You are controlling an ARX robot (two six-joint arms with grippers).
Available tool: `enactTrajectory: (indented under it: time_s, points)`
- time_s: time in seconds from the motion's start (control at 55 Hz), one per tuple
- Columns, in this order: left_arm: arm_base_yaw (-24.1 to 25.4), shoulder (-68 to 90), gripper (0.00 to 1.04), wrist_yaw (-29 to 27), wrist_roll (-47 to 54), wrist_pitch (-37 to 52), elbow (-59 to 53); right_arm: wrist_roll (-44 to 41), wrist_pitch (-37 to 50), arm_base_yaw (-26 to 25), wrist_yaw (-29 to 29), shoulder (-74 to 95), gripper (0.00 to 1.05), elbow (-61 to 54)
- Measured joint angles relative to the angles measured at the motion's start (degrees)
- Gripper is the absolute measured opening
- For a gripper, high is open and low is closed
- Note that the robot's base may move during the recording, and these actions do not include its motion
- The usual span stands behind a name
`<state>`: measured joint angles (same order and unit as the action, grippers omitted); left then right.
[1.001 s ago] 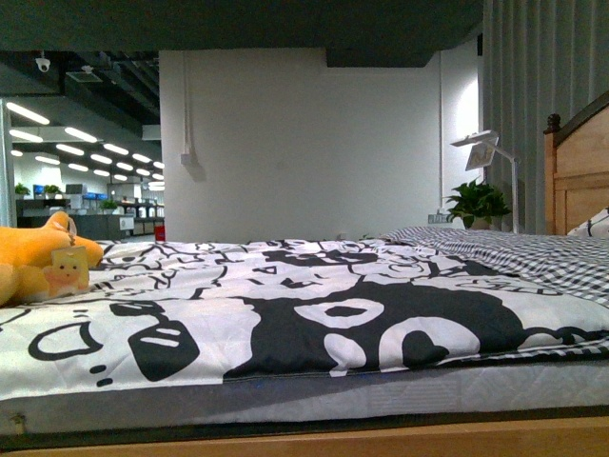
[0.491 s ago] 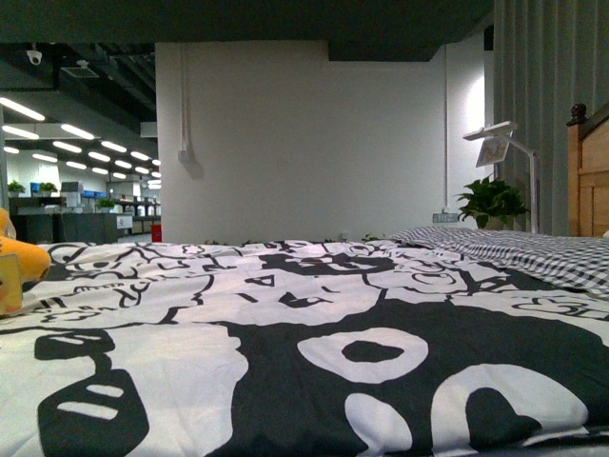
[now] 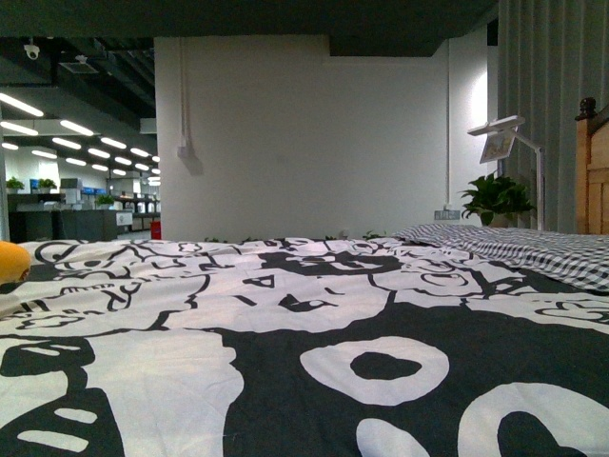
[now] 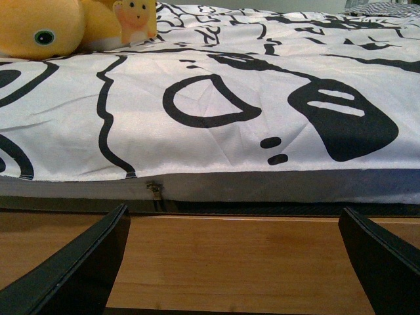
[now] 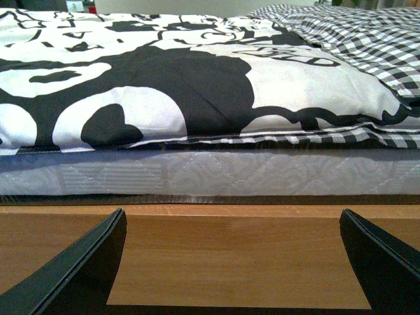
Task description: Put away toys
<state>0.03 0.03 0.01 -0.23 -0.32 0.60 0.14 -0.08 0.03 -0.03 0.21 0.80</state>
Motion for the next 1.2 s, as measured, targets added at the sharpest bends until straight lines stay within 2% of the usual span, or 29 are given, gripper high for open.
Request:
enactTrajectory:
  time_s: [1.201]
  points:
    - [-0.04,0.02,0.98,0.07,-0.02,0.0,0.0,0.0,-0.02,0.0,0.04,0.02,0.98,0.02]
